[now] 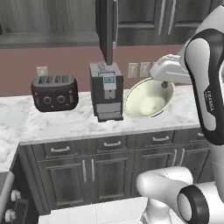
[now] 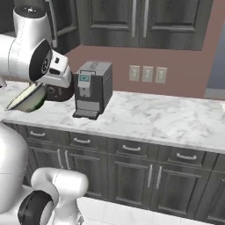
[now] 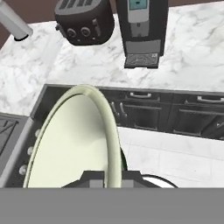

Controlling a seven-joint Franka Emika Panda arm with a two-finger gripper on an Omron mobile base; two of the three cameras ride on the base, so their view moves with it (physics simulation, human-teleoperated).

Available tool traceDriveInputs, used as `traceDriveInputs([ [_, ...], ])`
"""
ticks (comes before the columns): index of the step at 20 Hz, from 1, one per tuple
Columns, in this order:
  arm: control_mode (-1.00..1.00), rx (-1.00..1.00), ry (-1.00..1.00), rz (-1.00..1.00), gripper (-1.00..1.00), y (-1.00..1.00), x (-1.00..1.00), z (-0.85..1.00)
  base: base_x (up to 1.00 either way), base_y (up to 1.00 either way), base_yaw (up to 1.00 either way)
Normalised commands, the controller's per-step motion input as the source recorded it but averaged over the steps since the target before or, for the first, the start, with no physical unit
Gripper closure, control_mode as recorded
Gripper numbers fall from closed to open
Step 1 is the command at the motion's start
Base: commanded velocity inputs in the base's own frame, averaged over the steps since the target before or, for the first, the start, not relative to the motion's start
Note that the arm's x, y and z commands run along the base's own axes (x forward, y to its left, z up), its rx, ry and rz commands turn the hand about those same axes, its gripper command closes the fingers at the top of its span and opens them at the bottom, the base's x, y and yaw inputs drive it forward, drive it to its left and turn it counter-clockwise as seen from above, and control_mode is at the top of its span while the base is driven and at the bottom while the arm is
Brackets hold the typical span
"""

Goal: Take the smaller bowl and place it next to the appetizer plate on the dining counter , and place the larger bowl next to the plate with cooked food.

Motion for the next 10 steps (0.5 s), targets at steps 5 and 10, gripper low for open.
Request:
traceDriveInputs([
  [5,1.00,0.00,0.00,0.00,1.00,0.00,0.00,0.00,-1.00,0.00,0.09],
  [10,1.00,0.00,0.00,0.00,1.00,0.00,0.00,0.00,-1.00,0.00,0.08],
])
